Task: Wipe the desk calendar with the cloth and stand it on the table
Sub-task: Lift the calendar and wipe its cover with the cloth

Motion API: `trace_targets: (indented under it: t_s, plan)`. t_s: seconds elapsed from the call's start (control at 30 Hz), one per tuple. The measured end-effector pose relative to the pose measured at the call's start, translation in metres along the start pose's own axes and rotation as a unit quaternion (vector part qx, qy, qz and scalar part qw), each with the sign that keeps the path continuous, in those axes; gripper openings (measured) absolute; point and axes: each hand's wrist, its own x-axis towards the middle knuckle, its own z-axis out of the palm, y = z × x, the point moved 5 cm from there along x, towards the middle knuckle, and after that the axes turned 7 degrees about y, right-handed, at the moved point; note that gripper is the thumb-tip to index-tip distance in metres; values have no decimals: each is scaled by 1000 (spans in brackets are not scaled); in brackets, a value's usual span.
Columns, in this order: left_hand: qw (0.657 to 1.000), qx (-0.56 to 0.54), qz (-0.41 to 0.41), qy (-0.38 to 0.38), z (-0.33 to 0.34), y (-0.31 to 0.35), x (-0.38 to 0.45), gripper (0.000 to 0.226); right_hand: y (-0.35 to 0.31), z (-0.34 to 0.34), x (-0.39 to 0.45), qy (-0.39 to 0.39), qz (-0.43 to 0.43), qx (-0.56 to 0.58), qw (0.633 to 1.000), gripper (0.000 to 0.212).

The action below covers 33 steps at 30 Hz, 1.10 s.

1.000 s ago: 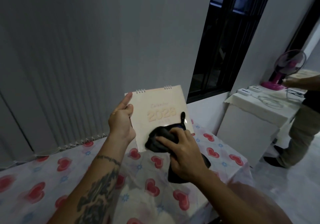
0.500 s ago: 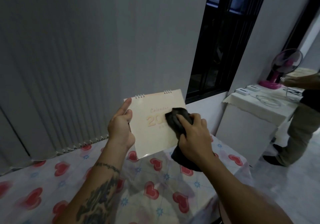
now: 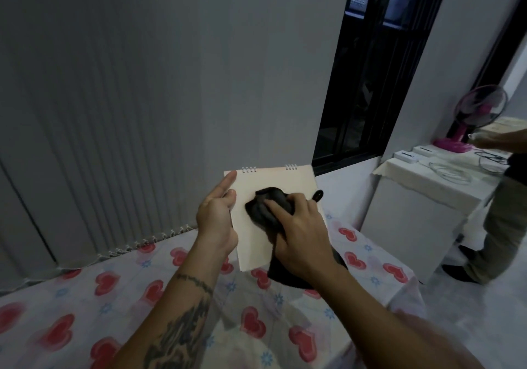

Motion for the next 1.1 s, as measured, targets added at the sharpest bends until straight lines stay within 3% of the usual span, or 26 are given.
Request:
trace_targets:
  t_s: [0.17, 0.33, 0.4, 0.53, 0.7, 0.93, 1.1]
  plan:
    - [1000, 5, -12, -9, -3, -5, -5, 40, 12, -4, 27, 33, 33, -20, 999, 54]
    - [1000, -7, -14, 2, -11, -5, -7, 43, 39, -4, 25, 52, 151, -19, 987, 56]
    - [1000, -12, -12, 7, -11, -7, -7, 43, 30, 0, 17, 46, 133, 13, 990, 56]
    - [1000, -8, -6, 1, -7, -5, -8, 44, 16, 5, 3, 30, 15, 38, 999, 56]
    - [1000, -7, -16, 13, -8, -13, -11, 40, 48, 6, -13, 38, 169, 38, 984, 58]
    - [1000, -6, -20, 16, -5, -23, -17, 37, 29, 12, -30, 19, 84, 39, 996, 58]
    - [1000, 6, -19, 20, -6, -26, -18, 36, 56, 11, -25, 27, 210, -2, 977, 55]
